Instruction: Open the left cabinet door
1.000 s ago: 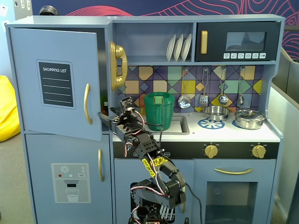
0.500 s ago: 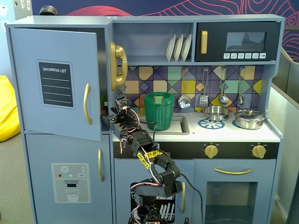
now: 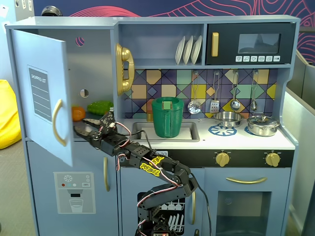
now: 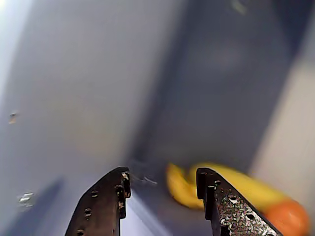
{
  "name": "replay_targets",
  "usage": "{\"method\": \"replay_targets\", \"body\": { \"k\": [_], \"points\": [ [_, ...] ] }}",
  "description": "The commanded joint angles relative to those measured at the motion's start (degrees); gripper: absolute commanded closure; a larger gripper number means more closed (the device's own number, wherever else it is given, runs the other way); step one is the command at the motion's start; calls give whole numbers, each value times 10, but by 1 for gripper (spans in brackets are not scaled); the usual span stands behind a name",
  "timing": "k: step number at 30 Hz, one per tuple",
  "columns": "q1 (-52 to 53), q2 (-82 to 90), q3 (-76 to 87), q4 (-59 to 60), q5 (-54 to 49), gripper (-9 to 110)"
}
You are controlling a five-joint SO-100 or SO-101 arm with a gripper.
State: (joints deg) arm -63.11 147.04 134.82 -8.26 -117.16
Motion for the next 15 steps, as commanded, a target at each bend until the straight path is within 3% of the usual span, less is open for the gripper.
{"method": "replay_targets", "body": {
  "k": [1, 5, 10, 15],
  "points": [
    [4, 1, -4, -18, -3, 94],
    [154, 25, 28, 5, 72, 95],
    [359, 107, 77, 229, 154, 95],
    [495, 179, 153, 397, 216, 98]
  ]
}}
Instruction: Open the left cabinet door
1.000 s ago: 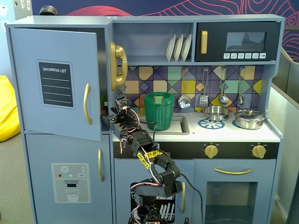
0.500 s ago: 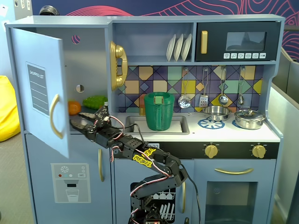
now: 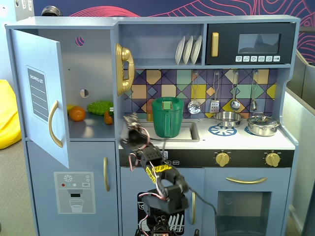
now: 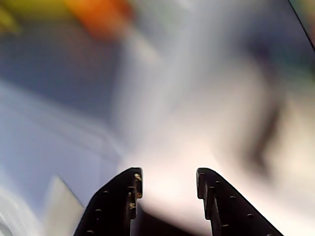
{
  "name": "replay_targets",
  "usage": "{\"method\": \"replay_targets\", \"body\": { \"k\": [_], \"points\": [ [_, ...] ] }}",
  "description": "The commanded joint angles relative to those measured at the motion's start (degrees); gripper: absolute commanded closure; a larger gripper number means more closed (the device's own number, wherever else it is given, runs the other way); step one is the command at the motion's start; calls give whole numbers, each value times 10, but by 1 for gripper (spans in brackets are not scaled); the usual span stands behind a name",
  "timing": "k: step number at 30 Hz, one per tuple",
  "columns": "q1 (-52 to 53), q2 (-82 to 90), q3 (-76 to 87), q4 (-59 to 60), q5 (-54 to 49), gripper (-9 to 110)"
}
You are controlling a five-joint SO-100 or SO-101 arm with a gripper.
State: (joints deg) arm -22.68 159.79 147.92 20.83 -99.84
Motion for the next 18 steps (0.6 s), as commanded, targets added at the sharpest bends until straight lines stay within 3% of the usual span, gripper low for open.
{"method": "replay_targets", "body": {
  "k": [1, 8, 18],
  "points": [
    [108, 62, 33, 134, 62, 98],
    [180, 124, 120, 309, 140, 97],
    [230, 210, 237, 470, 246, 100]
  ]
}}
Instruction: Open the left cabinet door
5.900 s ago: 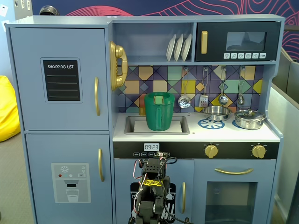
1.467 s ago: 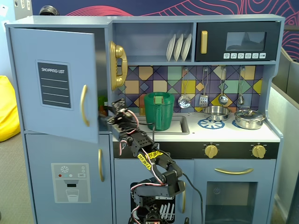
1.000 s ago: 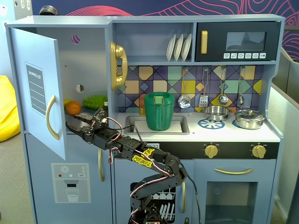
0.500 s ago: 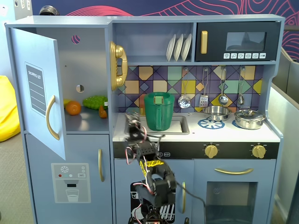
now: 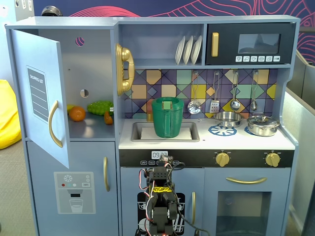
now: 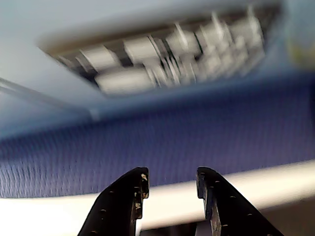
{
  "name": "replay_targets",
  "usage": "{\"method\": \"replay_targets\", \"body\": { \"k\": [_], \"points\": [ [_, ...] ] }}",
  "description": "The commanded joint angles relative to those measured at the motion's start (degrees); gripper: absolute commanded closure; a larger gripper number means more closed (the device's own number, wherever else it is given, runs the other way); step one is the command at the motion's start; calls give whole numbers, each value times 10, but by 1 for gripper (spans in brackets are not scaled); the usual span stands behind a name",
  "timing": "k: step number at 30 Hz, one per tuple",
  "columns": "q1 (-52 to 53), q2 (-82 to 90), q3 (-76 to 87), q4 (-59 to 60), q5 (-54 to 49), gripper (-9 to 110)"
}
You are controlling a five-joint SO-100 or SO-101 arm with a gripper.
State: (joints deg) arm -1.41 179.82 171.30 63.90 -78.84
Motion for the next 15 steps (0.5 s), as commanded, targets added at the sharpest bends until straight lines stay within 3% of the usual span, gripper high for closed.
{"method": "replay_targets", "body": {
  "k": [1, 9, 15],
  "points": [
    [21, 9, 4, 55, 40, 100],
    [34, 23, 4, 171, -4, 101],
    [33, 23, 4, 192, -42, 101]
  ]
}}
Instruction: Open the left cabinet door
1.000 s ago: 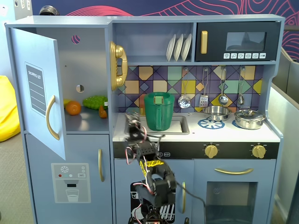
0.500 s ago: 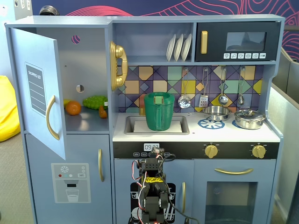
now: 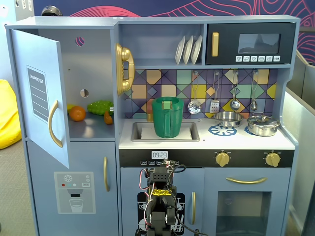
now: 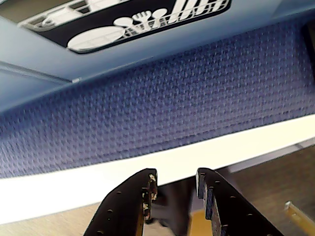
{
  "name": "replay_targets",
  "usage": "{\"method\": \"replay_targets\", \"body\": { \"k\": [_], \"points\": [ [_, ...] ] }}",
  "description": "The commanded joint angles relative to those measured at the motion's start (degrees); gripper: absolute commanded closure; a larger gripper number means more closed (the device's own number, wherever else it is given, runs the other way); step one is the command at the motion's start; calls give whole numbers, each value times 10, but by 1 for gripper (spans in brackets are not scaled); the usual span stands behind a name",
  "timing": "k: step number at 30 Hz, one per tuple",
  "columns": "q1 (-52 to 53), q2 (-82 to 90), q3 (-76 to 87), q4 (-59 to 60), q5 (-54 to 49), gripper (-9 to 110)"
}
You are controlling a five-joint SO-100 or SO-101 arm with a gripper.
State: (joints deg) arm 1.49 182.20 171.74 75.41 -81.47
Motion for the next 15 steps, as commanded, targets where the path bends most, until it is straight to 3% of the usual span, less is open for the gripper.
{"method": "replay_targets", "body": {
  "k": [1, 4, 6, 15],
  "points": [
    [4, -1, 0, 76, -15, 101],
    [4, -1, 0, 79, -12, 101],
    [4, -1, 0, 112, -85, 101],
    [0, -1, 0, 124, -53, 100]
  ]
}}
